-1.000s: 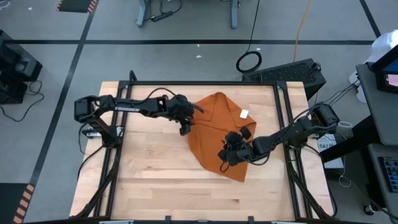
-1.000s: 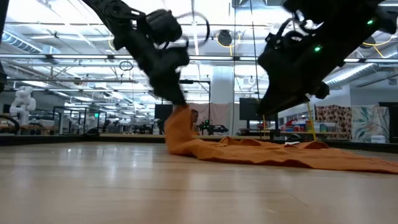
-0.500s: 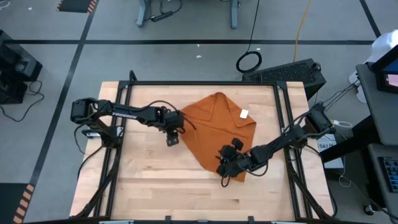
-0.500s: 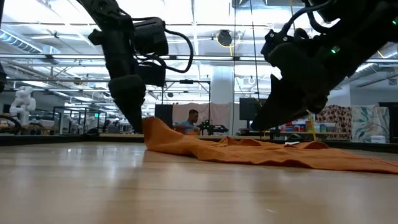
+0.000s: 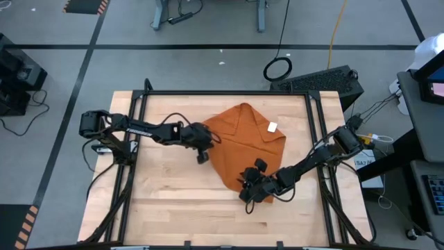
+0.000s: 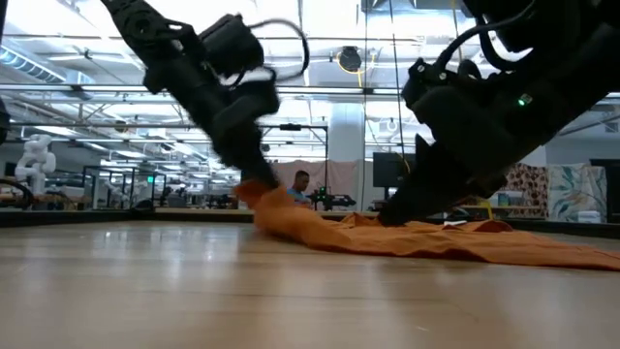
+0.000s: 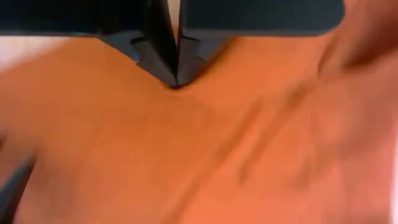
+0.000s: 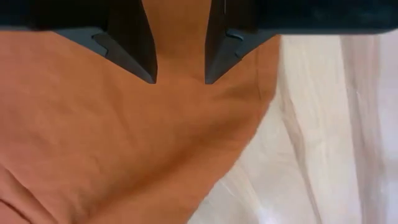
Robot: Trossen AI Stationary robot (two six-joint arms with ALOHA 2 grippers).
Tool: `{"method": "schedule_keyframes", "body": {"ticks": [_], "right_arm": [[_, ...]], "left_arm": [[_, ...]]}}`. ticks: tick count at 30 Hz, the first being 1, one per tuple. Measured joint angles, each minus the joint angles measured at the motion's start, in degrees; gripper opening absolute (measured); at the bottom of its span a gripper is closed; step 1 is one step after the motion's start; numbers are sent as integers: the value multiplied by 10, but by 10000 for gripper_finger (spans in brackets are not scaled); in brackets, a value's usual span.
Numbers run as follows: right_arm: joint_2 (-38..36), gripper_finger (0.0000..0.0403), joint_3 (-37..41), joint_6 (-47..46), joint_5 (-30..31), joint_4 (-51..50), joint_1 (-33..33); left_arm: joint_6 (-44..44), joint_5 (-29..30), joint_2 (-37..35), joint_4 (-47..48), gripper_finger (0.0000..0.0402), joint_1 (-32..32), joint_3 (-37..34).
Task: Roll towel into tight, uniform cylinder
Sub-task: Fold the brown towel
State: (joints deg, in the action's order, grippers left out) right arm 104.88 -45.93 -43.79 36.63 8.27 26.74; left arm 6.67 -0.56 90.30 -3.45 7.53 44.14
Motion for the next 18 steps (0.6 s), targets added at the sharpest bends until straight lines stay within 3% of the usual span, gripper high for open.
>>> {"method": "schedule_keyframes", "body": {"ticks": [7, 12, 18], "right_arm": [[0, 141, 0, 64, 17, 126, 0], [0, 185, 0, 86, 29, 146, -9], [15, 243, 0, 136, -40, 155, -18]], "left_arm": [[-26, 0, 0, -158, 20, 24, 1], [-11, -1, 0, -127, 21, 34, 13], [16, -3, -8, -49, 22, 24, 14]]}}
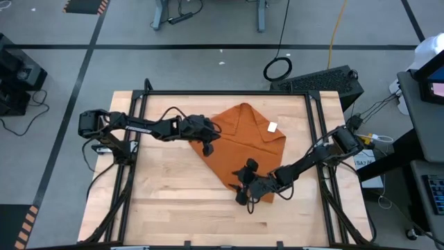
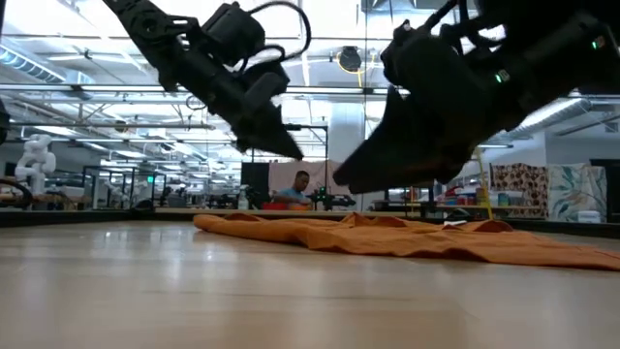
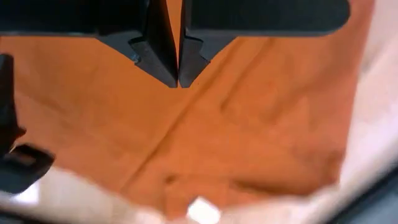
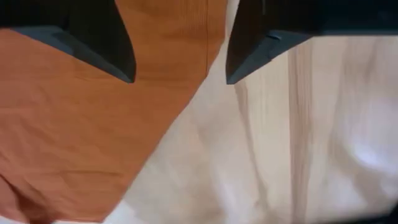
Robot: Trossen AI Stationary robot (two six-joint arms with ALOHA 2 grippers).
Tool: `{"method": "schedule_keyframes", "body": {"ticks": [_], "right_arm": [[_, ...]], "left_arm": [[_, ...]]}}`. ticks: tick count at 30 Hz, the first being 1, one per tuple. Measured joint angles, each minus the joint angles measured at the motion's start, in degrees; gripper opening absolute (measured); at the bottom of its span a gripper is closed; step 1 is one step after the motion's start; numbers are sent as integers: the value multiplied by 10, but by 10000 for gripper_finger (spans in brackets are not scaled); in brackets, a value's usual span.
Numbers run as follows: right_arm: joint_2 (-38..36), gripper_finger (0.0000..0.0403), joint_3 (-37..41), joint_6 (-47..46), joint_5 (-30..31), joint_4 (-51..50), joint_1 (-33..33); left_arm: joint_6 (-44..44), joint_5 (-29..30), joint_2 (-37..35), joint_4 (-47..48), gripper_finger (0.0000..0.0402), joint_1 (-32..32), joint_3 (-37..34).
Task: Roll towel into tight, uniform cylinder
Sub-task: Fold the brown towel
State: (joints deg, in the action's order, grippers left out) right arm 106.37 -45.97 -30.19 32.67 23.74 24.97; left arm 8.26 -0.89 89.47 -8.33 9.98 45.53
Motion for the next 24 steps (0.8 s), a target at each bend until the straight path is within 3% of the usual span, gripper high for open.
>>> {"method": "schedule_keyframes", "body": {"ticks": [4, 8, 10, 15, 19, 24], "right_arm": [[38, 251, 0, 75, -12, 26, -6], [62, 217, 0, 74, -13, 29, -20], [63, 174, 0, 67, -20, 25, -26], [47, 24, -1, 54, -46, -9, -44], [3, 16, 0, 28, -45, -55, -60], [-66, 3, 0, -9, -36, -136, -86]], "left_arm": [[21, 0, 0, 42, 22, -18, 0], [34, 5, 0, 75, 22, -45, 0], [34, 10, 0, 84, 22, -60, 0], [18, 12, 0, 84, 22, -96, 0], [-31, 25, 0, 85, 22, -136, 0], [-61, 123, 0, 94, 22, -178, -1]]}}
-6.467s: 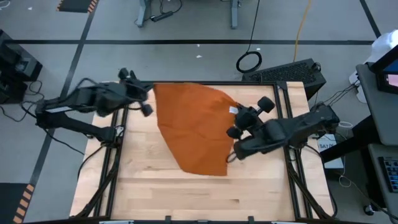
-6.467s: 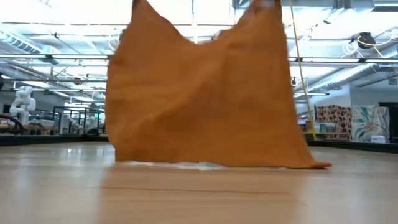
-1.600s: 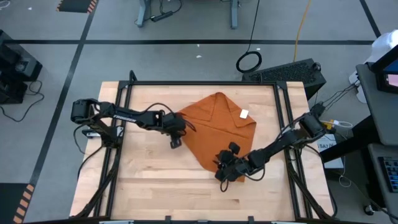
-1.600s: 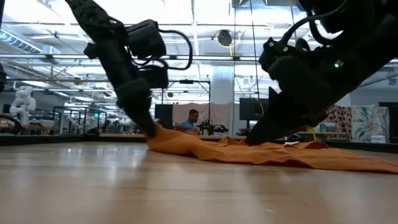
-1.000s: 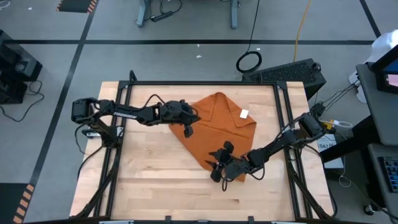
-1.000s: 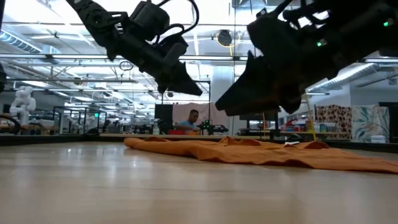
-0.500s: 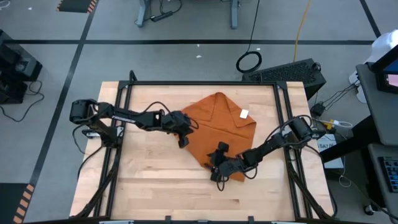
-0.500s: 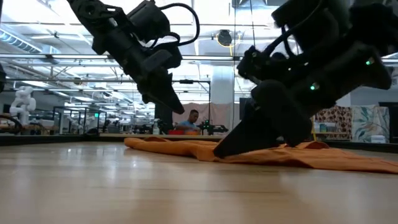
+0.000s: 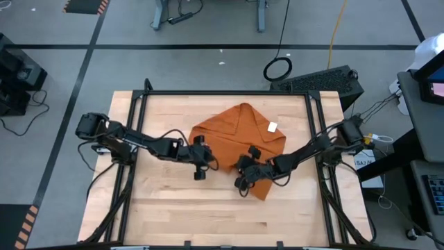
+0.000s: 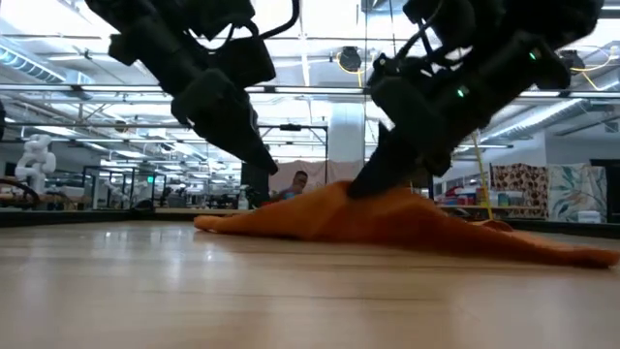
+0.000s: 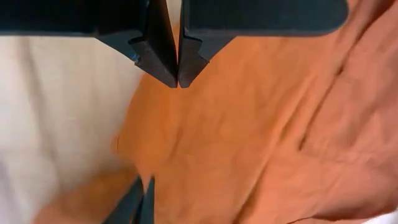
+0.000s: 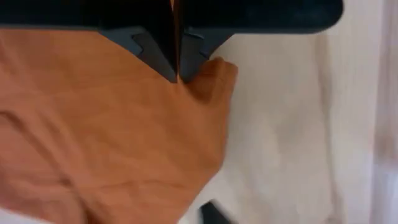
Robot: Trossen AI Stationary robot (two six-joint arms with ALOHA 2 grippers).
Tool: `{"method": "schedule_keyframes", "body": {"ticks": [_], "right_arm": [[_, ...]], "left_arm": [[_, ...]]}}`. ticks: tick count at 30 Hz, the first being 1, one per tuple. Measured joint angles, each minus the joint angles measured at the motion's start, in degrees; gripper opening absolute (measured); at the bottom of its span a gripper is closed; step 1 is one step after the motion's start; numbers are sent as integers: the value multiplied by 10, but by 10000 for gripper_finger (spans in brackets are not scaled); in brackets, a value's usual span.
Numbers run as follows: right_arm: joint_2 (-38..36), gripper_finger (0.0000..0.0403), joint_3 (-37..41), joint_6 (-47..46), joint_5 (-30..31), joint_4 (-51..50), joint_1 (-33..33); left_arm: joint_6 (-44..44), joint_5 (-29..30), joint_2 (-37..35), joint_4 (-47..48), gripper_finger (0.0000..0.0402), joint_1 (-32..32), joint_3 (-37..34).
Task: Roll towel into tight, uniform cylinder
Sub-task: Fold the brown towel
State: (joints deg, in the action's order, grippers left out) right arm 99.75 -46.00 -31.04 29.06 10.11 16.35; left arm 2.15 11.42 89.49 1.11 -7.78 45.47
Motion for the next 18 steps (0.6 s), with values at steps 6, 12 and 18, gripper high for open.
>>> {"method": "schedule_keyframes", "body": {"ticks": [6, 12, 18], "right_arm": [[-57, 2, 0, -27, 22, -118, -38], [-56, 3, 0, -28, 21, -163, -71], [-54, 3, 0, -42, 22, -221, -92]], "left_arm": [[9, 24, 4, -7, 22, -32, 0], [18, 105, 28, -1, 22, -46, -3], [19, 183, 60, 0, 37, -36, -9]]}}
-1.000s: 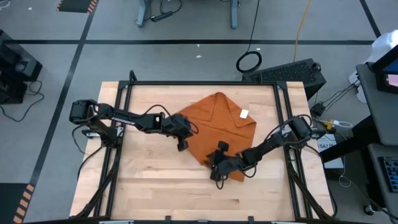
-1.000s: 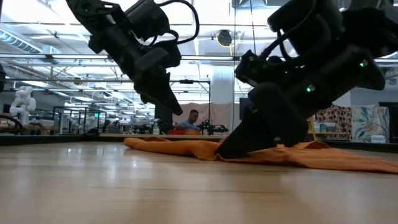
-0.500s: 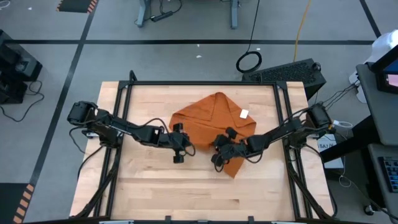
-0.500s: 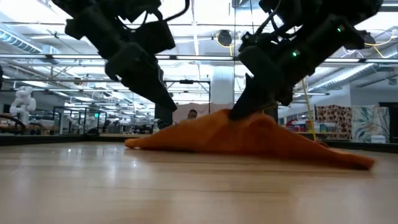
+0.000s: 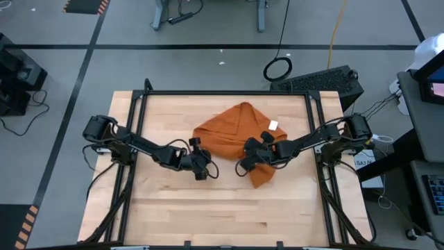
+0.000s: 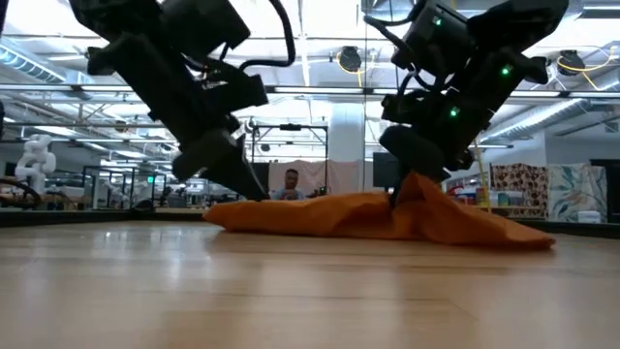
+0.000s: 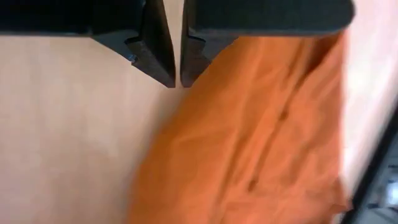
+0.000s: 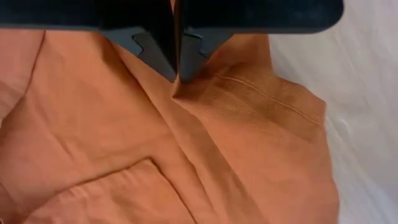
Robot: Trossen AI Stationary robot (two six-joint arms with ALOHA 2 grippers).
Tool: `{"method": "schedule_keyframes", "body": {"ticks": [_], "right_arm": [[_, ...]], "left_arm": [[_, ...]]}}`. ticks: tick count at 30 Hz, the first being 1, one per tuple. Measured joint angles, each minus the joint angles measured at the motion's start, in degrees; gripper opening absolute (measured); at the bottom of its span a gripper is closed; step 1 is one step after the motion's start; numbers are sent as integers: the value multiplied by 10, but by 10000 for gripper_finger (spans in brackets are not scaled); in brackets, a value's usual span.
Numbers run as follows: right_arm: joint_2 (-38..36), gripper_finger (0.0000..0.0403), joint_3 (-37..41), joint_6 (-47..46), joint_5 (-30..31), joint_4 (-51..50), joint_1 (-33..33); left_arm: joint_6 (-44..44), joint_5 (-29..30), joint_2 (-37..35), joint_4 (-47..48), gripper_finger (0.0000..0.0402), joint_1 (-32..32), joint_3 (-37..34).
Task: Roll towel into tight, uniform cylinder
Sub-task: Fold the brown towel
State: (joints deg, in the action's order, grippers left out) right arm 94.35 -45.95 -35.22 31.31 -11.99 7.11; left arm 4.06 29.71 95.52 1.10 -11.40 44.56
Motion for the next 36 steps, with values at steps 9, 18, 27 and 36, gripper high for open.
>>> {"method": "schedule_keyframes", "body": {"ticks": [9, 18, 27, 36], "right_arm": [[3, 4, 0, 0, -4, -29, -5], [3, 2, 0, -29, -24, -52, -26], [3, 1, 0, -7, -63, -42, -56], [3, 0, 0, -1, -63, -26, -56]], "left_arm": [[-70, -3, 15, -59, 111, 94, 1], [-104, -140, -29, -66, 137, 109, 5], [-111, -96, -5, -30, 137, 45, 1], [-180, -72, 57, -43, 123, 80, 1]]}}
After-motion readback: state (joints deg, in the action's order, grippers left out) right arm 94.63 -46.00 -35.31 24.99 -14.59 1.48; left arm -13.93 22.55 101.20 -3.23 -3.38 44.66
